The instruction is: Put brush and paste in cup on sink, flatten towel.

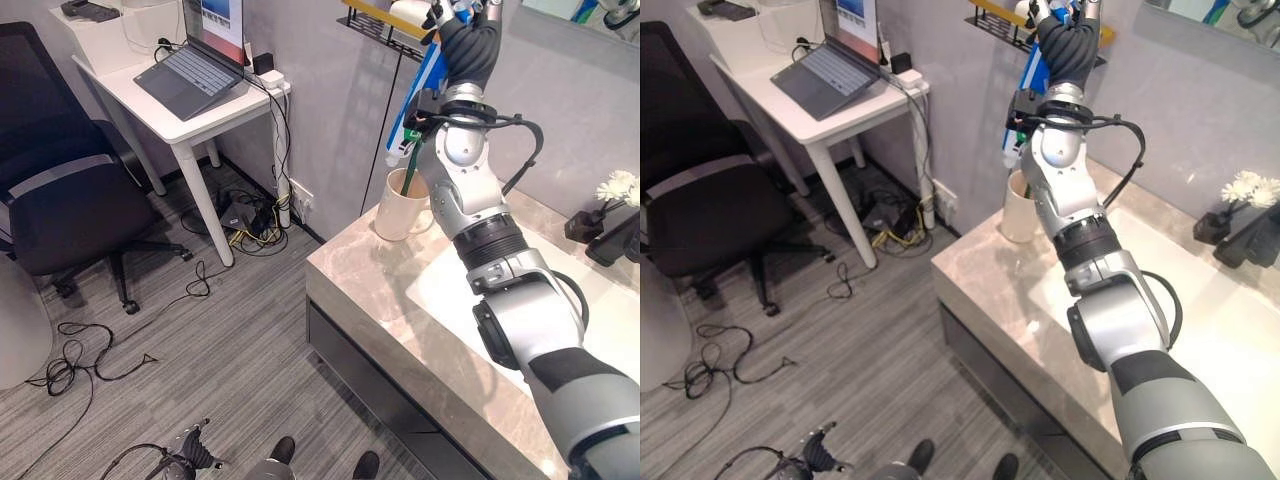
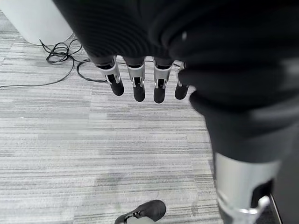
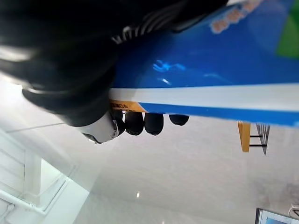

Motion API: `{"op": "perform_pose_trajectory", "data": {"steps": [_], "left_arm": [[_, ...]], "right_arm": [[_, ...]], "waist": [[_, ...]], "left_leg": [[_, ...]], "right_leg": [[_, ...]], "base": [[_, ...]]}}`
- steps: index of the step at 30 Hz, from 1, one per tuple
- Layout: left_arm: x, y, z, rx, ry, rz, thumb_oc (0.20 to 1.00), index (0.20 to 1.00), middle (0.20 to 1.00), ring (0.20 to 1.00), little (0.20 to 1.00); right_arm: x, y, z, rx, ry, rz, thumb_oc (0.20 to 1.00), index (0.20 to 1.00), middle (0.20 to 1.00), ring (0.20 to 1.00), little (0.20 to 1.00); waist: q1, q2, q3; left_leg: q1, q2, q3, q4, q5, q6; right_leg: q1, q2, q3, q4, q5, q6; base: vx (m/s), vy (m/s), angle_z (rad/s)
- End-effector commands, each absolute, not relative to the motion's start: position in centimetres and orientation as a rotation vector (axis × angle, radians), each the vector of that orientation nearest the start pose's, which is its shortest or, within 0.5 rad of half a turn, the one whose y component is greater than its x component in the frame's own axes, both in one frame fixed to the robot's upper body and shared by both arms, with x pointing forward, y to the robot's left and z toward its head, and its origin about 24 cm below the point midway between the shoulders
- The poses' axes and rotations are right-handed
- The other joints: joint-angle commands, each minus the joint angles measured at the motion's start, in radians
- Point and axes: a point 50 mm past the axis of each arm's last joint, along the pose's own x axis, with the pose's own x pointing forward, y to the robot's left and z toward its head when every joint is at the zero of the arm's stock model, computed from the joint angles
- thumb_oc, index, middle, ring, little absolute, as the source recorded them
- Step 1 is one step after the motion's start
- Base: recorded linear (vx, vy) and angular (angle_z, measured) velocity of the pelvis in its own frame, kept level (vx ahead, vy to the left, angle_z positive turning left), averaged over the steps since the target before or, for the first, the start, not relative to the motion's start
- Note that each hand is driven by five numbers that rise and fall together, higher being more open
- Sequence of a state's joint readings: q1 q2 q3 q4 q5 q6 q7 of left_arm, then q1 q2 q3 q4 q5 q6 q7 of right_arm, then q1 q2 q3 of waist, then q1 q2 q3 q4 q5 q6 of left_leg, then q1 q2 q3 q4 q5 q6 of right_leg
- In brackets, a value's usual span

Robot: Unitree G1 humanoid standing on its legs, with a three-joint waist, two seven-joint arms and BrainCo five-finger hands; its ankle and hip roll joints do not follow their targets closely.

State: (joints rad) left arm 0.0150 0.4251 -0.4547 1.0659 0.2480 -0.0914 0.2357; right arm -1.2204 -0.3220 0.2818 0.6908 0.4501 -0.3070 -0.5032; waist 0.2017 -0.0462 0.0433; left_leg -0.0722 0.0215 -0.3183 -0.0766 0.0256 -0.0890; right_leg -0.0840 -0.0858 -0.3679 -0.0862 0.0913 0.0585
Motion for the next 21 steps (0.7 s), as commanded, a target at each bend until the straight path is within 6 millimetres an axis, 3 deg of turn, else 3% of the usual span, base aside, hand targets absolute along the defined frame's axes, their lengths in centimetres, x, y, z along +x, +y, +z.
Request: {"op": "perform_pose_trajectory", "data": {"steps": [1,19,21], "left_arm": [[12.7,27.8,-13.1,1.013,0.94,-0.132,1.0,1.0,1.0,1.0,1.0],[12.1,28.4,-13.3,1.011,0.992,-0.083,1.0,1.0,1.0,1.0,1.0],[13.9,27.5,-13.0,1.017,0.922,-0.088,1.0,1.0,1.0,1.0,1.0]], "right_arm": [[37.2,-11.6,34.2,0.121,-0.888,-0.135,0.2,0.2,0.2,0.2,0.2],[37.5,-11.3,32.7,0.095,-0.855,-0.123,0.2,0.2,0.2,0.2,0.2],[38.2,-10.7,31.8,0.109,-0.797,-0.135,0.2,0.2,0.2,0.2,0.2]], "waist": [[0.011,-0.05,0.016],[-0.006,-0.039,0.039],[-0.01,-0.034,0.044]], "left_leg": [[0.049,-0.046,0.091,-0.011,0.016,0.043],[0.041,-0.047,0.099,-0.011,0.011,0.049],[0.037,-0.045,0.106,-0.011,0.011,0.051]], "right_leg": [[0.107,-0.056,0.024,0.002,0.04,0.073],[0.09,-0.06,0.037,0.007,0.026,0.069],[0.082,-0.06,0.043,0.013,0.024,0.067]], "base": [[0.0,0.0,0.0],[0.0,0.0,0.0],[0.0,0.0,0.0]]}}
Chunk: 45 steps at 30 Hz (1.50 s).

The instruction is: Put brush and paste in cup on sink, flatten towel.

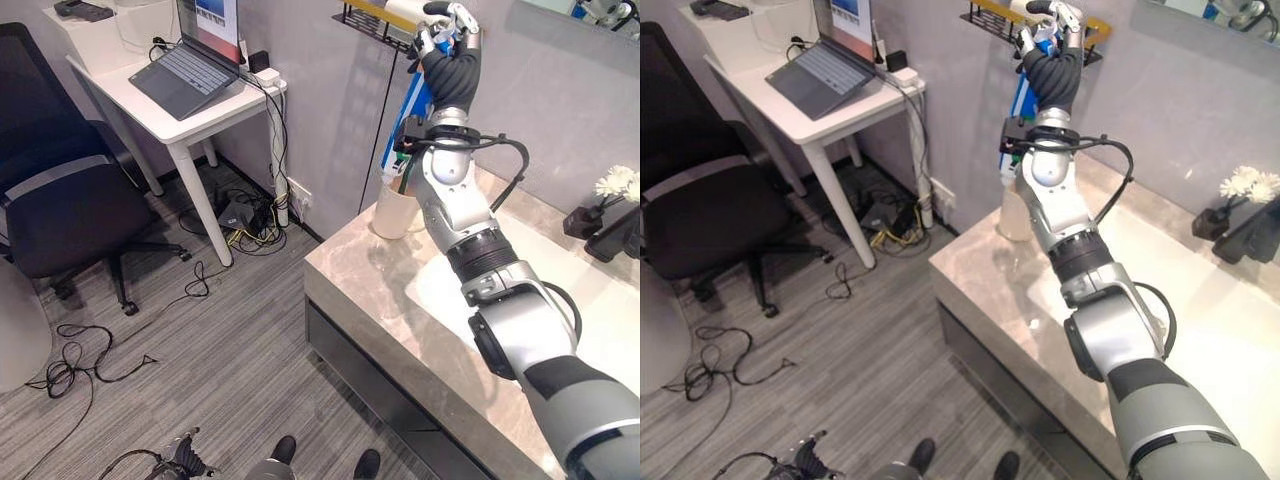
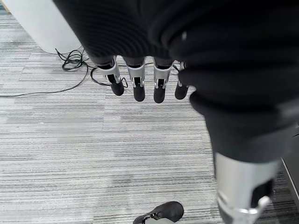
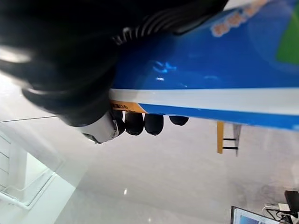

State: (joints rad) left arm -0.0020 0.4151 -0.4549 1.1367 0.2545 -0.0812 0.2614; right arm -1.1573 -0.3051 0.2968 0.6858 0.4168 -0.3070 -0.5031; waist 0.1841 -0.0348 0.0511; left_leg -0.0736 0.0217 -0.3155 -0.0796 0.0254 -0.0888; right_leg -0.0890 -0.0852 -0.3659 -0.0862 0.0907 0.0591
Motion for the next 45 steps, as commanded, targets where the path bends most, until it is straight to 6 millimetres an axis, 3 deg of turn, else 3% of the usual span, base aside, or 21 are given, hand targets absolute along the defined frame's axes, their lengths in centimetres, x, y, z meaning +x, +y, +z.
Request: {"op": "perform_pose_trajectory", "data": {"steps": [1,5,18,23,36,38,39,45], "left_arm": [[14.0,27.3,-13.0,1.016,0.912,-0.106,1.0,1.0,1.0,1.0,1.0],[14.3,26.4,-13.0,0.99,0.89,-0.118,1.0,1.0,1.0,1.0,1.0],[14.6,26.4,-12.9,0.983,0.88,-0.112,1.0,1.0,1.0,1.0,1.0],[14.9,26.4,-12.7,0.978,0.871,-0.1,1.0,1.0,1.0,1.0,1.0],[14.8,26.4,-12.8,0.983,0.868,-0.11,1.0,1.0,1.0,1.0,1.0],[14.7,26.3,-12.8,0.98,0.869,-0.113,1.0,1.0,1.0,1.0,1.0],[14.7,26.3,-12.8,0.98,0.87,-0.112,1.0,1.0,1.0,1.0,1.0],[14.7,26.3,-12.9,0.981,0.877,-0.117,1.0,1.0,1.0,1.0,1.0]], "right_arm": [[37.8,-10.1,32.6,0.12,-0.828,-0.13,0.2,0.2,0.2,0.2,0.2],[37.6,-10.2,32.9,0.034,-0.856,-0.149,0.2,0.2,0.2,0.2,0.2],[37.4,-9.7,33.2,0.012,-0.869,-0.138,0.2,0.2,0.2,0.2,0.2],[37.1,-9.3,33.3,-0.071,-0.904,-0.138,0.2,0.2,0.2,0.2,0.2],[37.2,-8.4,31.2,-0.14,-0.867,-0.099,0.2,0.2,0.2,0.2,0.2],[37.3,-8.2,30.6,-0.15,-0.85,-0.084,0.821,0.821,0.821,0.821,0.821],[37.4,-8.1,30.4,-0.161,-0.843,-0.081,1.0,1.0,1.0,1.0,1.0],[37.4,-7.8,30.0,-0.157,-0.831,-0.063,1.0,1.0,1.0,1.0,1.0]], "waist": [[0.01,-0.042,0.039],[0.011,-0.037,0.054],[0.005,-0.039,0.06],[0.0,-0.041,0.063],[-0.014,-0.026,0.07],[-0.018,-0.025,0.066],[-0.021,-0.025,0.064],[-0.038,-0.03,0.055]], "left_leg": [[0.037,-0.046,0.103,-0.008,0.012,0.052],[0.028,-0.047,0.1,-0.008,0.015,0.053],[0.02,-0.048,0.103,-0.008,0.015,0.055],[0.022,-0.048,0.108,-0.008,0.012,0.057],[0.033,-0.049,0.133,-0.008,0.002,0.064],[0.038,-0.048,0.139,-0.008,-0.001,0.065],[0.041,-0.047,0.143,-0.008,-0.002,0.065],[0.052,-0.044,0.163,-0.008,-0.01,0.068]], "right_leg": [[0.084,-0.06,0.042,0.016,0.025,0.066],[0.074,-0.063,0.039,0.025,0.022,0.066],[0.067,-0.065,0.044,0.021,0.025,0.066],[0.062,-0.064,0.053,0.027,0.023,0.065],[0.052,-0.062,0.084,0.029,0.022,0.064],[0.053,-0.061,0.091,0.029,0.022,0.063],[0.053,-0.06,0.096,0.029,0.023,0.064],[0.051,-0.054,0.121,0.027,0.028,0.064]], "base": [[-0.03,0.014,-0.03],[-0.02,0.005,-0.06],[0.0,0.001,0.01],[0.0,0.0,0.0],[-0.01,0.009,-0.06],[0.0,0.02,-0.08],[0.0,0.019,-0.06],[-0.01,0.014,-0.13]]}}
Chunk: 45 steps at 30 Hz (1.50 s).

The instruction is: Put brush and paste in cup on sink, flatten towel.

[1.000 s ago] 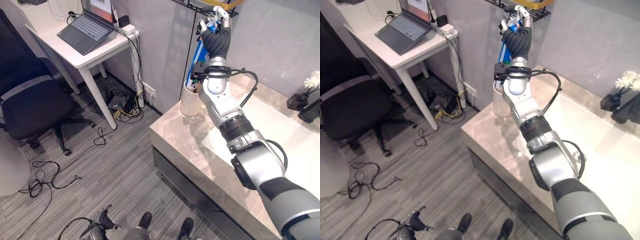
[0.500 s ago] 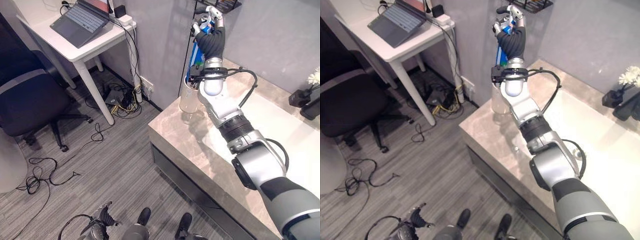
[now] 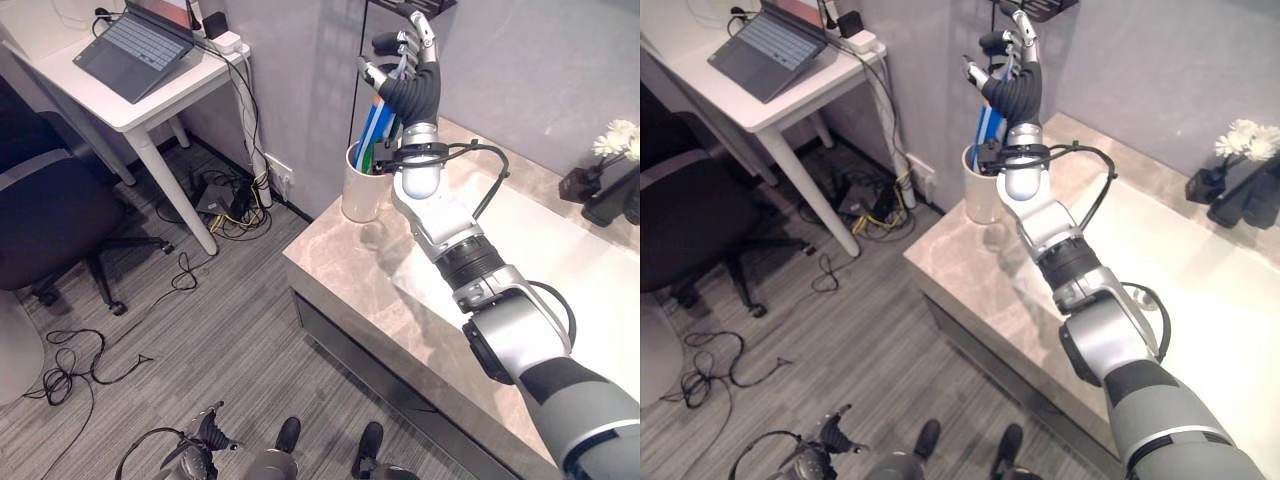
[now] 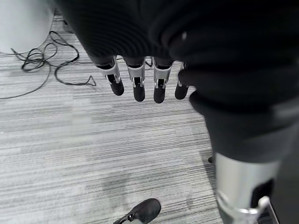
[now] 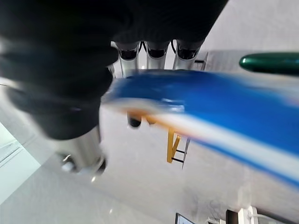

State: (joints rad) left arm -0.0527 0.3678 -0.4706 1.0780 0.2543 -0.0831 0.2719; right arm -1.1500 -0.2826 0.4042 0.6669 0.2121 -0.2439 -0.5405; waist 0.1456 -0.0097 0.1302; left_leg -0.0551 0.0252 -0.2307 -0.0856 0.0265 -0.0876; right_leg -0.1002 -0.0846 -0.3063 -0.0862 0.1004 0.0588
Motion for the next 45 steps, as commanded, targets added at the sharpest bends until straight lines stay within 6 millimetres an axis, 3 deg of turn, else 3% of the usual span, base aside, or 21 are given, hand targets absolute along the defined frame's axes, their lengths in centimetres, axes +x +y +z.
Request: {"op": "perform_pose_trajectory", "data": {"steps": [1,11,12,15,16,20,24,29,30,31,32,34,36,38,39,41,45], "left_arm": [[14.6,26.3,-12.9,0.982,0.881,-0.117,1.0,1.0,1.0,1.0,1.0],[13.4,26.7,-13.3,0.977,0.926,-0.113,1.0,1.0,1.0,1.0,1.0],[13.3,25.8,-13.3,0.979,0.878,-0.16,1.0,1.0,1.0,1.0,1.0],[12.3,26.0,-13.4,0.987,0.887,-0.198,1.0,1.0,1.0,1.0,1.0],[12.8,26.5,-12.9,0.997,0.863,-0.199,1.0,1.0,1.0,1.0,1.0],[13.7,26.0,-12.5,0.982,0.819,-0.206,1.0,1.0,1.0,1.0,1.0],[13.1,26.0,-12.6,0.932,0.835,-0.167,1.0,1.0,1.0,1.0,1.0],[13.9,25.6,-11.6,0.857,0.757,-0.133,1.0,1.0,1.0,1.0,1.0],[14.3,25.5,-11.2,0.844,0.725,-0.13,1.0,1.0,1.0,1.0,1.0],[14.3,25.5,-11.2,0.846,0.726,-0.132,1.0,1.0,1.0,1.0,1.0],[14.9,25.2,-10.6,0.841,0.688,-0.146,1.0,1.0,1.0,1.0,1.0],[15.1,25.3,-10.4,0.839,0.682,-0.142,1.0,1.0,1.0,1.0,1.0],[15.5,25.2,-9.9,0.83,0.653,-0.141,1.0,1.0,1.0,1.0,1.0],[15.7,25.3,-9.3,0.831,0.628,-0.154,1.0,1.0,1.0,1.0,1.0],[15.8,25.3,-9.1,0.829,0.619,-0.155,1.0,1.0,1.0,1.0,1.0],[15.9,24.8,-9.2,0.811,0.618,-0.173,1.0,1.0,1.0,1.0,1.0],[16.2,24.7,-8.8,0.775,0.601,-0.152,1.0,1.0,1.0,1.0,1.0]], "right_arm": [[37.4,-7.8,30.0,-0.153,-0.832,-0.062,1.0,1.0,1.0,1.0,1.0],[36.8,-7.2,30.0,-0.141,-0.851,-0.03,1.0,1.0,1.0,1.0,1.0],[36.1,-8.1,31.0,-0.173,-0.915,-0.042,1.0,1.0,1.0,1.0,1.0],[36.1,-10.3,31.2,-0.21,-0.929,-0.105,1.0,1.0,1.0,1.0,1.0],[35.7,-11.4,31.9,-0.234,-0.96,-0.142,1.0,1.0,1.0,1.0,1.0],[35.0,-12.3,32.0,-0.285,-1.001,-0.174,1.0,1.0,1.0,1.0,1.0],[34.5,-13.7,31.0,-0.382,-1.003,-0.185,1.0,1.0,1.0,1.0,1.0],[33.2,-15.7,28.2,-0.683,-0.982,-0.142,1.0,1.0,1.0,1.0,1.0],[32.5,-16.7,27.1,-0.723,-0.969,-0.155,1.0,1.0,1.0,1.0,1.0],[32.4,-16.7,27.0,-0.723,-0.967,-0.157,1.0,1.0,1.0,1.0,1.0],[31.7,-18.0,24.7,-0.779,-0.899,-0.158,1.0,1.0,1.0,1.0,1.0],[31.3,-18.4,24.3,-0.8,-0.896,-0.166,1.0,1.0,1.0,1.0,1.0],[30.8,-19.0,23.2,-0.836,-0.865,-0.168,1.0,1.0,1.0,1.0,1.0],[30.6,-19.5,21.9,-0.898,-0.812,-0.152,1.0,1.0,1.0,1.0,1.0],[30.2,-20.1,21.0,-0.913,-0.778,-0.137,1.0,1.0,1.0,1.0,1.0],[29.3,-22.6,18.0,-0.881,-0.632,-0.174,1.0,1.0,1.0,1.0,1.0],[28.3,-26.0,14.5,-0.866,-0.448,-0.271,1.0,1.0,1.0,1.0,1.0]], "waist": [[-0.002,-0.056,-0.025],[-0.03,-0.068,-0.046],[-0.026,-0.066,-0.046],[-0.024,-0.063,-0.046],[-0.04,-0.063,-0.047],[-0.068,-0.061,-0.053],[-0.099,-0.061,-0.062],[-0.142,-0.059,-0.038],[-0.167,-0.056,-0.03],[-0.163,-0.058,-0.032],[-0.186,-0.053,-0.025],[-0.195,-0.055,-0.021],[-0.202,-0.052,-0.009],[-0.19,-0.035,0.004],[-0.195,-0.029,0.006],[-0.214,-0.018,-0.01],[-0.216,-0.01,-0.031]], "left_leg": [[0.036,-0.047,0.083,-0.002,-0.013,0.068],[0.077,-0.049,0.176,-0.002,-0.041,0.087],[0.078,-0.053,0.181,-0.002,-0.04,0.091],[0.072,-0.055,0.185,-0.002,-0.038,0.092],[0.069,-0.056,0.196,-0.002,-0.038,0.095],[0.08,-0.06,0.222,-0.002,-0.048,0.102],[0.123,-0.074,0.299,-0.002,-0.068,0.118],[0.129,-0.096,0.39,0.064,-0.108,0.138],[0.128,-0.098,0.41,0.061,-0.109,0.144],[0.128,-0.098,0.413,0.061,-0.109,0.144],[0.134,-0.099,0.44,0.045,-0.107,0.149],[0.132,-0.099,0.456,0.042,-0.106,0.15],[0.136,-0.092,0.492,0.04,-0.106,0.15],[0.146,-0.064,0.543,0.037,-0.106,0.147],[0.142,-0.055,0.554,0.033,-0.098,0.146],[0.133,-0.041,0.56,0.015,-0.079,0.145],[0.12,-0.034,0.572,0.014,-0.069,0.143]], "right_leg": [[0.061,-0.053,0.069,0.028,0.019,0.064],[0.041,-0.038,0.166,0.037,0.051,0.07],[0.04,-0.039,0.168,0.034,0.06,0.073],[0.035,-0.041,0.166,0.035,0.073,0.081],[0.025,-0.044,0.172,0.038,0.087,0.086],[0.018,-0.05,0.188,0.041,0.101,0.095],[0.007,-0.051,0.26,0.042,0.134,0.117],[-0.04,-0.054,0.359,0.07,0.189,0.148],[-0.056,-0.053,0.382,0.075,0.21,0.158],[-0.057,-0.052,0.384,0.075,0.211,0.158],[-0.072,-0.052,0.399,0.068,0.239,0.17],[-0.086,-0.054,0.399,0.071,0.253,0.175],[-0.101,-0.067,0.343,0.076,0.257,0.179],[-0.099,-0.096,0.159,0.105,0.198,0.154],[-0.09,-0.098,0.122,0.127,0.16,0.141],[-0.062,-0.066,0.128,0.194,0.064,0.112],[-0.027,-0.05,0.11,0.228,0.0,0.094]], "base": [[-0.02,0.031,-0.07],[-0.02,0.048,-0.31],[-0.07,0.044,-0.49],[-0.08,0.043,-0.18],[-0.12,0.083,-0.02],[-0.04,0.09,-0.14],[-0.01,0.122,-0.28],[-0.07,0.119,-0.97],[-0.1,0.089,-0.8],[-0.11,0.098,-0.42],[-0.08,0.055,-0.39],[-0.05,0.045,-0.53],[-0.06,0.034,-0.55],[-0.11,0.042,-0.74],[-0.13,0.034,-1.16],[-0.08,0.001,-0.88],[-0.01,-0.036,-0.07]]}}
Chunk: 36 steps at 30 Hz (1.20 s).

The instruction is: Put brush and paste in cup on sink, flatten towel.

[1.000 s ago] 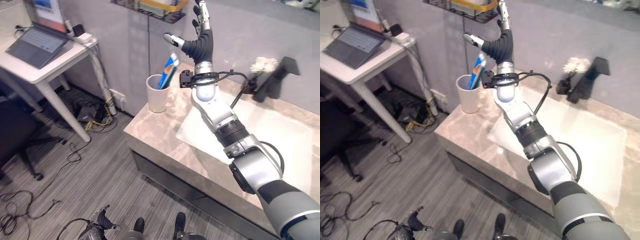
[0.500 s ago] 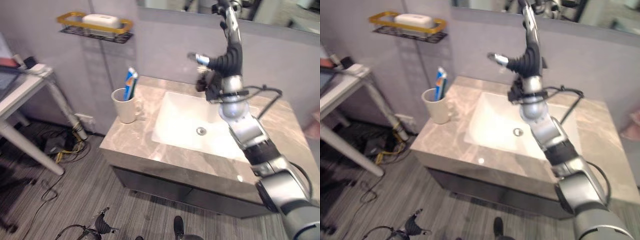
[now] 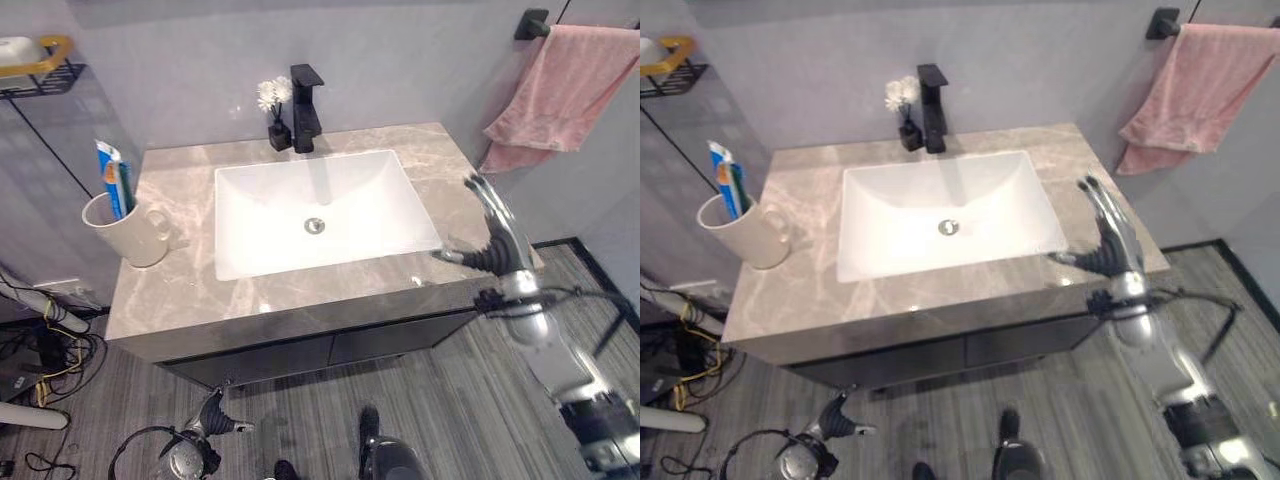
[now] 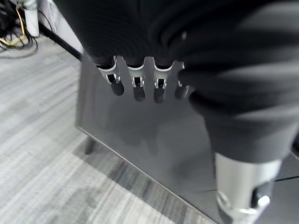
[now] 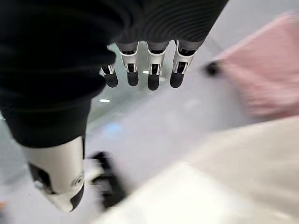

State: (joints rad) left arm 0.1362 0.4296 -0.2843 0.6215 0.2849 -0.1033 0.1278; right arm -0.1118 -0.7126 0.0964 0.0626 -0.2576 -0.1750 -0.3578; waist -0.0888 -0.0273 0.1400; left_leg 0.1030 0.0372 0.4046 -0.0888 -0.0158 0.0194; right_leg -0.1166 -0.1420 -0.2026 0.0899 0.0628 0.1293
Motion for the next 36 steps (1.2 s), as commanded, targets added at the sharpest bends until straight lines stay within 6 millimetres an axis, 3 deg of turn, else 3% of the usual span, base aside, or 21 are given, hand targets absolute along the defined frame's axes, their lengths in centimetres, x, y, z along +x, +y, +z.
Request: {"op": "perform_pose_trajectory", "data": {"steps": [1,2,4,5,8,9,10,11,12,13,14,15,16,18,20,21,24,25,28,31,36], "left_arm": [[16.2,24.7,-8.7,0.763,0.6,-0.141,1.0,1.0,1.0,1.0,1.0],[16.4,24.7,-8.5,0.723,0.589,-0.105,1.0,1.0,1.0,1.0,1.0],[16.0,25.2,-8.6,0.686,0.609,-0.062,1.0,1.0,1.0,1.0,1.0],[16.0,25.2,-8.6,0.687,0.609,-0.063,1.0,1.0,1.0,1.0,1.0],[15.7,25.4,-8.9,0.602,0.639,0.01,1.0,1.0,1.0,1.0,1.0],[15.7,25.4,-8.9,0.602,0.639,0.01,1.0,1.0,1.0,1.0,1.0],[15.7,25.4,-9.1,0.558,0.648,0.038,1.0,1.0,1.0,1.0,1.0],[15.9,25.3,-9.0,0.54,0.643,0.049,1.0,1.0,1.0,1.0,1.0],[16.7,24.8,-8.7,0.522,0.614,0.047,1.0,1.0,1.0,1.0,1.0],[16.7,24.8,-8.7,0.522,0.614,0.047,1.0,1.0,1.0,1.0,1.0],[17.2,24.7,-8.3,0.517,0.59,0.052,1.0,1.0,1.0,1.0,1.0],[17.7,24.7,-8.0,0.511,0.569,0.06,1.0,1.0,1.0,1.0,1.0],[18.2,24.6,-7.8,0.507,0.551,0.064,1.0,1.0,1.0,1.0,1.0],[18.6,24.6,-7.4,0.502,0.527,0.076,1.0,1.0,1.0,1.0,1.0],[18.9,24.7,-6.9,0.489,0.504,0.096,1.0,1.0,1.0,1.0,1.0],[19.1,24.6,-6.6,0.479,0.48,0.112,1.0,1.0,1.0,1.0,1.0],[19.1,24.3,-6.6,0.484,0.477,0.099,1.0,1.0,1.0,1.0,1.0],[19.2,24.0,-6.5,0.487,0.47,0.079,1.0,1.0,1.0,1.0,1.0],[19.0,24.2,-6.4,0.484,0.468,0.078,1.0,1.0,1.0,1.0,1.0],[19.1,25.1,-5.5,0.496,0.436,0.111,1.0,1.0,1.0,1.0,1.0],[18.9,25.9,-4.1,0.482,0.383,0.131,1.0,1.0,1.0,1.0,1.0]], "right_arm": [[28.0,-26.9,13.4,-0.853,-0.391,-0.302,1.0,1.0,1.0,1.0,1.0],[27.1,-28.8,11.0,-0.796,-0.271,-0.382,1.0,1.0,1.0,1.0,1.0],[25.6,-30.4,8.5,-0.743,-0.154,-0.445,1.0,1.0,1.0,1.0,1.0],[25.5,-30.4,8.4,-0.742,-0.153,-0.445,1.0,1.0,1.0,1.0,1.0],[22.8,-32.6,4.5,-0.642,0.032,-0.549,1.0,1.0,1.0,1.0,1.0],[22.8,-32.6,4.5,-0.642,0.032,-0.549,1.0,1.0,1.0,1.0,1.0],[21.0,-33.9,2.9,-0.644,0.131,-0.585,1.0,1.0,1.0,1.0,1.0],[20.4,-34.3,2.0,-0.614,0.175,-0.61,1.0,1.0,1.0,1.0,1.0],[19.3,-35.1,0.6,-0.565,0.248,-0.653,1.0,1.0,1.0,1.0,1.0],[19.3,-35.1,0.6,-0.564,0.247,-0.654,1.0,1.0,1.0,1.0,1.0],[19.2,-35.2,-0.2,-0.518,0.277,-0.668,1.0,1.0,1.0,1.0,1.0],[19.1,-35.4,-0.7,-0.485,0.3,-0.683,1.0,1.0,1.0,1.0,1.0],[19.0,-35.5,-0.9,-0.489,0.314,-0.68,1.0,1.0,1.0,1.0,1.0],[18.9,-35.5,-1.3,-0.488,0.34,-0.677,1.0,1.0,1.0,1.0,1.0],[17.8,-35.7,-2.4,-0.489,0.402,-0.682,1.0,1.0,1.0,1.0,1.0],[17.9,-35.5,-2.4,-0.486,0.397,-0.685,1.0,1.0,1.0,1.0,1.0],[18.2,-35.0,-2.7,-0.453,0.4,-0.69,1.0,1.0,1.0,1.0,1.0],[18.3,-34.5,-3.1,-0.419,0.402,-0.685,1.0,1.0,1.0,1.0,1.0],[18.6,-34.1,-3.1,-0.421,0.402,-0.659,1.0,1.0,1.0,1.0,1.0],[19.5,-33.1,-3.3,-0.443,0.405,-0.596,1.0,1.0,1.0,1.0,1.0],[19.4,-32.3,-4.1,-0.459,0.44,-0.525,1.0,1.0,1.0,1.0,1.0]], "waist": [[0.018,0.006,-0.045],[0.023,-0.004,-0.053],[0.021,-0.007,-0.066],[0.023,-0.008,-0.067],[0.01,-0.01,-0.074],[0.01,-0.01,-0.074],[-0.003,-0.013,-0.073],[-0.008,-0.014,-0.072],[-0.015,-0.022,-0.061],[-0.016,-0.022,-0.061],[-0.015,-0.027,-0.048],[-0.002,-0.036,-0.024],[0.006,-0.037,-0.009],[0.007,-0.04,-0.01],[-0.005,-0.04,-0.027],[0.001,-0.036,-0.033],[-0.004,-0.017,-0.041],[-0.012,0.0,-0.053],[-0.007,0.007,-0.058],[0.006,0.007,-0.056],[0.024,0.0,-0.063]], "left_leg": [[-0.04,-0.045,-0.057,0.017,-0.025,0.034],[-0.048,-0.047,-0.04,0.024,-0.022,0.028],[-0.045,-0.041,-0.031,0.025,-0.021,0.022],[-0.045,-0.041,-0.03,0.025,-0.021,0.022],[-0.04,-0.031,-0.034,0.029,-0.018,0.01],[-0.039,-0.031,-0.034,0.029,-0.018,0.01],[-0.042,-0.024,-0.041,0.042,-0.017,0.0],[-0.049,-0.018,-0.047,0.06,-0.02,-0.007],[-0.089,-0.009,-0.062,0.157,-0.034,-0.021],[-0.094,-0.007,-0.064,0.167,-0.039,-0.022],[-0.135,0.004,-0.075,0.254,-0.041,-0.034],[-0.193,0.016,-0.11,0.387,-0.004,-0.064],[-0.231,0.018,-0.149,0.445,0.012,-0.087],[-0.244,0.01,-0.185,0.44,0.016,-0.089],[-0.213,0.076,-0.147,0.315,0.017,-0.087],[-0.218,0.117,-0.177,0.224,0.06,-0.092],[-0.162,0.096,-0.221,0.167,0.037,-0.084],[-0.127,0.075,-0.216,0.122,0.034,-0.081],[-0.09,0.047,-0.197,0.098,0.018,-0.064],[-0.083,0.025,-0.176,0.113,-0.008,-0.044],[-0.073,0.009,-0.173,0.103,-0.018,-0.032]], "right_leg": [[0.007,0.008,-0.002,0.04,0.031,0.023],[0.04,0.005,-0.018,-0.02,0.046,0.026],[0.051,0.016,-0.012,-0.056,0.048,0.025],[0.052,0.016,-0.011,-0.057,0.049,0.025],[0.073,0.033,-0.001,-0.092,0.044,0.015],[0.074,0.033,-0.001,-0.092,0.044,0.015],[0.083,0.043,0.007,-0.106,0.04,0.008],[0.088,0.047,0.006,-0.113,0.033,0.002],[0.098,0.049,0.011,-0.117,0.021,-0.013],[0.097,0.05,0.009,-0.116,0.021,-0.013],[0.103,0.052,0.007,-0.117,0.012,-0.026],[0.118,0.048,0.015,-0.121,0.013,-0.043],[0.122,0.05,0.012,-0.123,0.016,-0.051],[0.117,0.047,0.01,-0.123,0.015,-0.051],[0.122,0.033,-0.006,-0.122,0.006,-0.036],[0.112,0.015,-0.001,-0.11,0.002,-0.025],[0.1,0.008,0.009,-0.086,-0.007,-0.017],[0.099,-0.003,0.013,-0.086,0.01,-0.008],[0.108,-0.023,0.032,-0.088,0.031,0.007],[0.099,-0.045,0.059,-0.076,0.049,0.018],[0.104,-0.059,0.057,-0.083,0.061,0.029]], "base": [[0.0,-0.124,-0.14],[0.02,-0.146,-0.14],[0.05,-0.127,-0.12],[0.07,-0.1,-0.17],[0.06,-0.127,-0.2],[0.06,-0.154,-0.01],[0.05,-0.167,-0.01],[0.06,-0.292,0.12],[0.03,-0.189,0.29],[0.0,-0.206,0.4],[-0.03,-0.154,0.28],[-0.06,-0.183,0.13],[-0.04,-0.114,0.07],[-0.02,-0.02,0.0],[0.08,0.105,0.13],[0.1,0.123,0.38],[0.07,0.172,0.12],[0.07,0.208,-0.31],[0.08,0.207,-0.21],[0.03,0.191,-0.29],[0.02,0.072,-0.08]]}}
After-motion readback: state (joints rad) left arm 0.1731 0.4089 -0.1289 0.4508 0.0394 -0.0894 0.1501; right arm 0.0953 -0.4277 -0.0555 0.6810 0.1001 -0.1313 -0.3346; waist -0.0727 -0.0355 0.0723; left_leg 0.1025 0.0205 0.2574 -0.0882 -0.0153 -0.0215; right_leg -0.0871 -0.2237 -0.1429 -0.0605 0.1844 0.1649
